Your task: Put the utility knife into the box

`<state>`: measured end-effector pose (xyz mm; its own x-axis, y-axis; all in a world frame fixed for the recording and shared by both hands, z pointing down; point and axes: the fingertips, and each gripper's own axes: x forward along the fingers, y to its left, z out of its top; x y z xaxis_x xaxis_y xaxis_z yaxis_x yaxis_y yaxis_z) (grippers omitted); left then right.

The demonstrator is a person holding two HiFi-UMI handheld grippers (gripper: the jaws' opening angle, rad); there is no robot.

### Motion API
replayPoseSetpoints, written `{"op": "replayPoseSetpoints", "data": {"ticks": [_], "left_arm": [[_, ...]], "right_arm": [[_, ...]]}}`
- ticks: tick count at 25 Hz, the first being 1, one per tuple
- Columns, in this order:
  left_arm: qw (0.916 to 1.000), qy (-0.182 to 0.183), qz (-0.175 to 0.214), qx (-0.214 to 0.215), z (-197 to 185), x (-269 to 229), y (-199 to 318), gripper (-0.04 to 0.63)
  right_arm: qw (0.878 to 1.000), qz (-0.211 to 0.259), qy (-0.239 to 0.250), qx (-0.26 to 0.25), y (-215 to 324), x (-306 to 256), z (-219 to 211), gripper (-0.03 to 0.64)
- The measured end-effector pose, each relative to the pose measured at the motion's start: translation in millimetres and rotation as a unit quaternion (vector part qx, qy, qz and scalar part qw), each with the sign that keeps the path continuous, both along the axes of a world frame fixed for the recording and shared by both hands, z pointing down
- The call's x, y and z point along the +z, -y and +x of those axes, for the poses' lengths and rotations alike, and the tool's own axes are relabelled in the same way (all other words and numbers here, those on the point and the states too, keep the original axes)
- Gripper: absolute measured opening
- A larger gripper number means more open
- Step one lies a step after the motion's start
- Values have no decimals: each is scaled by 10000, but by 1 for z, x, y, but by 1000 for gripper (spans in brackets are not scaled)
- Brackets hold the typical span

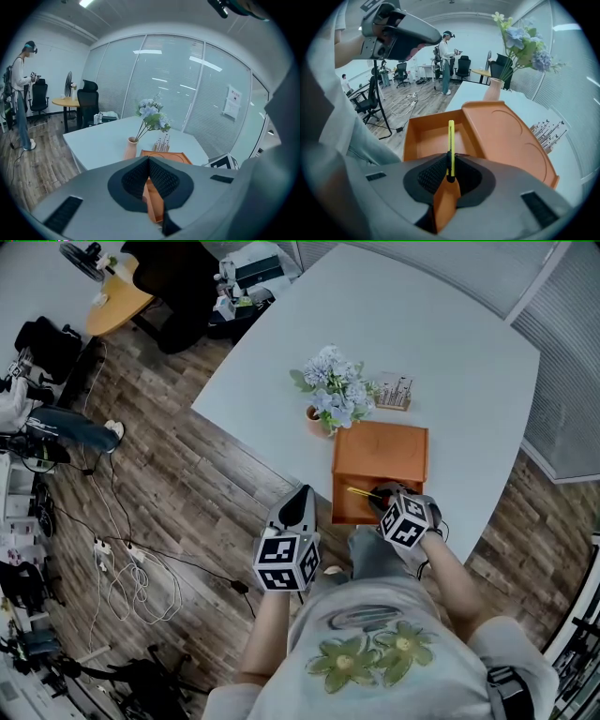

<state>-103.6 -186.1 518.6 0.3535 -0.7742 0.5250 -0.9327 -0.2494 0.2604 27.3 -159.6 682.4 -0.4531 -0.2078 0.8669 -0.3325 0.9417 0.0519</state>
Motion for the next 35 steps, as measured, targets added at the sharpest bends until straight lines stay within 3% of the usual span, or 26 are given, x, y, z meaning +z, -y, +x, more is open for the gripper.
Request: {"op": "replayPoseSetpoints", "data": {"ticks": [35], "left_arm": [[10000,-5,-78,-48,-4,6,-2,2]], "right_arm": [[9980,-259,-483,-307,-7,36,-5,58]]}}
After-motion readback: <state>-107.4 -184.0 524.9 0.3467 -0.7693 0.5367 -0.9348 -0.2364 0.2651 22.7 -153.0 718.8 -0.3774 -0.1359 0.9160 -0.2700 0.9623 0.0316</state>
